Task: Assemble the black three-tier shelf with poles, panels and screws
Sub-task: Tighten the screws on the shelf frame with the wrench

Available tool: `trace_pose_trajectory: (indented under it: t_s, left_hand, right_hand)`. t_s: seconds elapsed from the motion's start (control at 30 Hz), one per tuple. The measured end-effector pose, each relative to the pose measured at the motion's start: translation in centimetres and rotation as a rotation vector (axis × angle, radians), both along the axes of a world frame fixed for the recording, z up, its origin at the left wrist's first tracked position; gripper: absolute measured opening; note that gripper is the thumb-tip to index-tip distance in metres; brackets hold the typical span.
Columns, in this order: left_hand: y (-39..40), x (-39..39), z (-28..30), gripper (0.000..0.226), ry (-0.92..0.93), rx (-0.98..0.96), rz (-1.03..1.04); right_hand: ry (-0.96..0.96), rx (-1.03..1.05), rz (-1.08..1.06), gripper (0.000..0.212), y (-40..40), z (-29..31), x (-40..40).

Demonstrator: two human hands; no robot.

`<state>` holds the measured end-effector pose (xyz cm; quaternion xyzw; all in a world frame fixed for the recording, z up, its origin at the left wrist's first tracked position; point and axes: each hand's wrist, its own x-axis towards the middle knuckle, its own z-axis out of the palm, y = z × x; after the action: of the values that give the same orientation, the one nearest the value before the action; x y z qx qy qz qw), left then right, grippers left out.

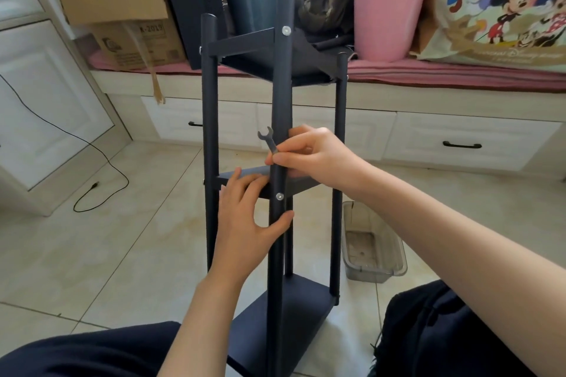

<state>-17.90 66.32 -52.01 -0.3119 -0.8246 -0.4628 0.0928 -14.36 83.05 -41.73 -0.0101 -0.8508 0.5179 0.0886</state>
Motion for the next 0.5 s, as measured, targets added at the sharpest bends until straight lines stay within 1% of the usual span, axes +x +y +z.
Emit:
trace_pose_trajectory:
  t_s: [0.07, 0.17, 0.27, 0.4, 0.5]
  left_hand:
    - [-0.3, -0.2, -0.1, 0.054, -0.007, 0.015, 0.013]
    - [-0.6, -0.4, -0.2, 0.05, 0.003, 0.027, 0.033]
    - [-0.7, -0.3, -0.3, 0.05, 0.027, 0.019, 0.045]
    - [-1.0, -0.5, -0.3, 0.049, 0.013, 0.004, 0.049]
    - [-1.1, -0.7, -0.3, 0.049, 0.017, -0.01, 0.055]
  right_hand:
    - [0.0, -0.013, -0.025, 0.012, 0.5, -0.5, 0.3]
    - [-0.028, 0.035, -0.094, 0.01, 1.6, -1.6, 1.0]
    - [-0.147, 0.078, -0.111, 0.011, 2.6, -3.3, 1.9]
    - [-0.331, 0.145, -0.098, 0.011, 2.5, -5.7, 2.9]
    - [-0.413, 0.17, -0.082, 0.016, 1.5, -7.5, 3.3]
